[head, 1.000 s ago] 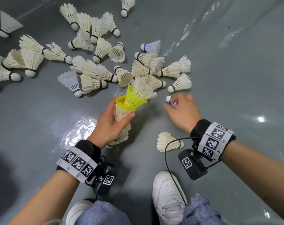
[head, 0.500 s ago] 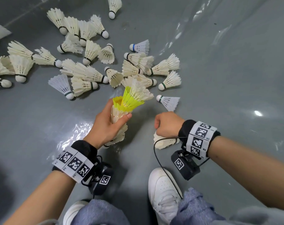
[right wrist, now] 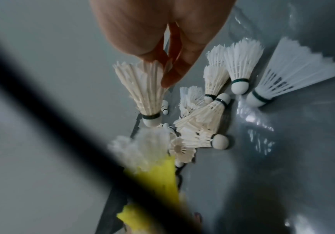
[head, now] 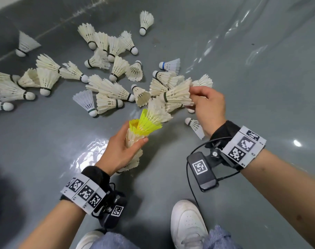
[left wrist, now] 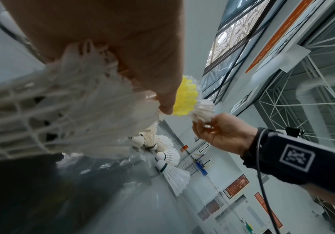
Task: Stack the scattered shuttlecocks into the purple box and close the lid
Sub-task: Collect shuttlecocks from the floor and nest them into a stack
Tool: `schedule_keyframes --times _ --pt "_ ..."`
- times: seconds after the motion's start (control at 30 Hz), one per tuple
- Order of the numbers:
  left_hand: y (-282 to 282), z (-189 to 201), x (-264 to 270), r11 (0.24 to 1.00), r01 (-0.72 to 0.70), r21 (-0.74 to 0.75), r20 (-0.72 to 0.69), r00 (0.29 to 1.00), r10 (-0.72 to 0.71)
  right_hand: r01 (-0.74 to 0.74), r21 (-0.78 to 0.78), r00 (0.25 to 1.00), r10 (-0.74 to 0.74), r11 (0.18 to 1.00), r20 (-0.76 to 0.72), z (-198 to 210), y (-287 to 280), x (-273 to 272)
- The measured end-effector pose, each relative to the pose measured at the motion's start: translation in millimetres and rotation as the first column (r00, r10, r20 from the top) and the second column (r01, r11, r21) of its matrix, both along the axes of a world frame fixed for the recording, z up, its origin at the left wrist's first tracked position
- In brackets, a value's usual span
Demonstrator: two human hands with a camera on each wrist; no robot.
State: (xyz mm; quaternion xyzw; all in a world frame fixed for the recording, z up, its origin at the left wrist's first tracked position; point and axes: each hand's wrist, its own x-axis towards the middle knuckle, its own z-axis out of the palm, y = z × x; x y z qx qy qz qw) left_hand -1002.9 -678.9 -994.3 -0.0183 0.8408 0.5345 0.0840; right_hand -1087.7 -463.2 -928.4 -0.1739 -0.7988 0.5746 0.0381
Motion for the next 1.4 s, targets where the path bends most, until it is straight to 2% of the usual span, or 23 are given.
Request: schedule_keyframes --times 0.1,0.23,0.4,0.47,0.57,0.67,0.77,0.83,0.9,0.93,1.07,1.17,1.23,1.3,1.33,1.4 --pt "-0.9 4.7 0.0 1.0 0.001 -0.003 -0.004 1.0 -0.001 -0.134 0.029 0.991 0.134 0.991 -0.012 -1.7 -9.4 2.7" --pt "-1.7 8.4 0.8 1.0 0.006 0.012 -0.007 1.0 -0.005 -0.333 0.153 0.941 0.338 0.93 -0.006 -5.1 -17.7 13.1" --pt "-1.9 3.0 1.4 0.998 0.06 -0.025 0.065 0.996 -0.058 -0.433 0.11 0.901 0.431 0.895 0.043 0.9 -18.4 11.9" --pt "1.1 1.9 0.5 0.987 0.141 -0.08 0.075 0.988 -0.135 -0.478 0.184 0.877 0.476 0.859 0.061 5.2 -18.2 9.9" --pt "5.5 0.1 -1.7 0.964 0.226 -0.14 0.082 0.973 -0.217 -0.519 0.32 0.849 0.522 0.793 0.083 12.6 -18.6 8.9" --pt "2.6 -4.7 -3.4 0.965 0.214 -0.151 0.043 0.977 -0.21 -0.517 0.41 0.841 0.535 0.752 0.08 16.7 -18.6 9.0" --pt "-2.8 -6.8 -5.6 0.975 0.182 -0.131 -0.023 0.982 -0.187 -0.51 0.44 0.852 0.503 0.739 0.142 11.8 -13.7 7.9" --pt "-4.7 -7.3 -6.9 0.978 0.176 -0.115 -0.037 0.983 -0.182 -0.545 0.439 0.833 0.521 0.714 0.187 6.6 -11.2 7.8" --pt "-4.4 -7.3 -7.7 0.985 0.157 -0.077 -0.04 0.986 -0.16 -0.562 0.409 0.819 0.554 0.719 0.151 0.4 -11.0 8.3" --pt "-3.6 -6.5 -8.4 0.989 0.139 -0.052 -0.043 0.989 -0.141 -0.545 0.378 0.825 0.559 0.748 0.084 -3.1 -11.1 9.2" --pt "0.5 -2.3 -11.9 0.999 0.038 0.023 -0.048 0.998 -0.036 -0.373 0.174 0.896 0.402 0.911 -0.187 -10.8 -11.8 13.7" --pt "2.1 0.0 -13.7 0.999 -0.018 0.043 -0.08 0.997 0.022 -0.284 0.054 0.933 0.289 0.957 -0.216 -7.9 -11.1 12.7" --pt "2.4 0.7 -14.3 0.997 -0.051 0.051 -0.089 0.995 0.055 -0.158 0.165 0.967 0.186 0.974 -0.176 -10.8 -4.4 9.4" --pt "2.7 2.1 -13.8 0.997 -0.07 0.044 -0.103 0.992 0.075 -0.031 0.379 0.999 0.04 0.925 -0.017 -22.8 8.6 7.8" --pt "2.7 2.4 -13.5 0.997 -0.072 0.04 -0.11 0.991 0.076 -0.033 0.49 0.994 -0.023 0.871 0.109 -30.5 15.8 8.6" --pt "2.2 2.7 -12.8 0.997 -0.068 0.033 -0.113 0.991 0.072 -0.177 0.673 0.933 -0.095 0.718 0.347 -42.9 25.0 16.0"
